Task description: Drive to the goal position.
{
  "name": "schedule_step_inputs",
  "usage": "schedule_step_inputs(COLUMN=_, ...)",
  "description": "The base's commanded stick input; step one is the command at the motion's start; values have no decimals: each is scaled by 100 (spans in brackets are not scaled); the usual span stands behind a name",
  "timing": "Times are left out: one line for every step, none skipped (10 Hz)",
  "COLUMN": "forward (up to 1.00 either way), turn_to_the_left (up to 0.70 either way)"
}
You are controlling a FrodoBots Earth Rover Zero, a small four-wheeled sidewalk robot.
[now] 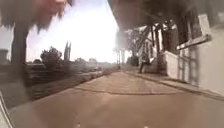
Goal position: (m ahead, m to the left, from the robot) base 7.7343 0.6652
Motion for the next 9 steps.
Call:
schedule_step_inputs(forward=70, turn_to_the_left=0)
schedule_step_inputs(forward=70, turn_to_the_left=0)
schedule_step_inputs(forward=70, turn_to_the_left=0)
schedule_step_inputs(forward=70, turn_to_the_left=0)
schedule_step_inputs(forward=70, turn_to_the_left=0)
schedule_step_inputs(forward=70, turn_to_the_left=0)
schedule_step_inputs(forward=70, turn_to_the_left=0)
schedule_step_inputs(forward=70, turn_to_the_left=0)
schedule_step_inputs(forward=70, turn_to_the_left=0)
